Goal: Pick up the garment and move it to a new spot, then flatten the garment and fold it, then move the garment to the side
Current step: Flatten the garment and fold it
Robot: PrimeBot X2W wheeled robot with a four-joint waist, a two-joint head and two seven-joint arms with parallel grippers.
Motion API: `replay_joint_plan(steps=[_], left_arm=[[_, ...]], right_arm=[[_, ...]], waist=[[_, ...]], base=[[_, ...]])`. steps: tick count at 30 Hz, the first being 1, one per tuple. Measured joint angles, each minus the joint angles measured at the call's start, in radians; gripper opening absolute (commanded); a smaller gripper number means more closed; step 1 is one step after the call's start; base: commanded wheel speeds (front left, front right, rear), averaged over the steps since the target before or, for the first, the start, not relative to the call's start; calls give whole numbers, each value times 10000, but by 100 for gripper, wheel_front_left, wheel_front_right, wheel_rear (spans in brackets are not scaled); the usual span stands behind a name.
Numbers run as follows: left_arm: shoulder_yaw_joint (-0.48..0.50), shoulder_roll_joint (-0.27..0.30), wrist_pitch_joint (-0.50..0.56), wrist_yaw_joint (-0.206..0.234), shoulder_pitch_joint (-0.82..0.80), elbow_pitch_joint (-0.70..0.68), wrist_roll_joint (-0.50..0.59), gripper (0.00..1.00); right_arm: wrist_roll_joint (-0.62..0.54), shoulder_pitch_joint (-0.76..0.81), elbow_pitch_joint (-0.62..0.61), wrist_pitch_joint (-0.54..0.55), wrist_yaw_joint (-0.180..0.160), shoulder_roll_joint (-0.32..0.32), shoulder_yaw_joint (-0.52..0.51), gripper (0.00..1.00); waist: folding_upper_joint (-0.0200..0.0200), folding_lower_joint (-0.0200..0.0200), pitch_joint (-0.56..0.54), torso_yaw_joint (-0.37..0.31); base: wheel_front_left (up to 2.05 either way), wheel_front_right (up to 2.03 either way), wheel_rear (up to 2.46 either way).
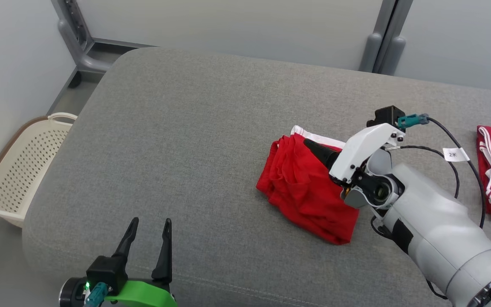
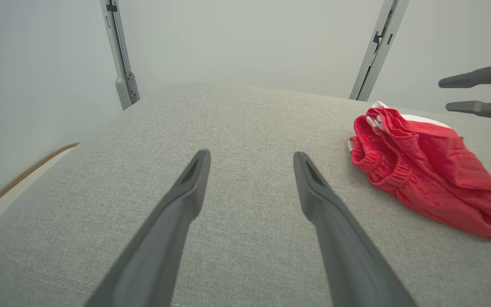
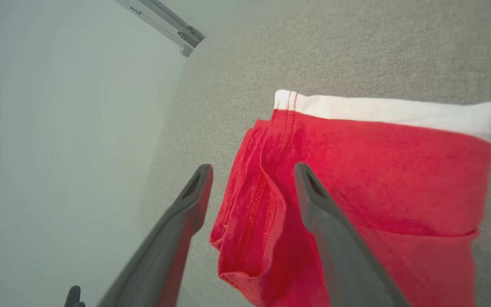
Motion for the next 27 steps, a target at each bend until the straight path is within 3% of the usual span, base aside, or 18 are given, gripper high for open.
replay_joint_plan(steps=[8, 15, 22, 27], left_arm=[[276, -2, 0, -67, 58, -134, 228, 100], [472, -2, 0, -132, 67, -284, 387, 100], [581, -2, 0, -142, 69, -431, 485, 100], [575, -4, 0, -142, 69, -472, 529, 100]], right_arm=[[-792, 872, -2268, -2042, 0, -1377, 359, 100], [-2412, 1313, -2976, -3843, 0, -2431, 1235, 100], [-3072, 1779, -2656, -4355, 0, -2477, 1469, 100], [-3553, 1883, -2476, -4470, 2, -2107, 1590, 100]], waist=[[0, 0, -61, -382], [0, 0, -19, -676], [0, 0, 58, -851], [0, 0, 107, -893]], base=[[0, 0, 0], [0, 0, 0], [0, 0, 0], [0, 0, 0]])
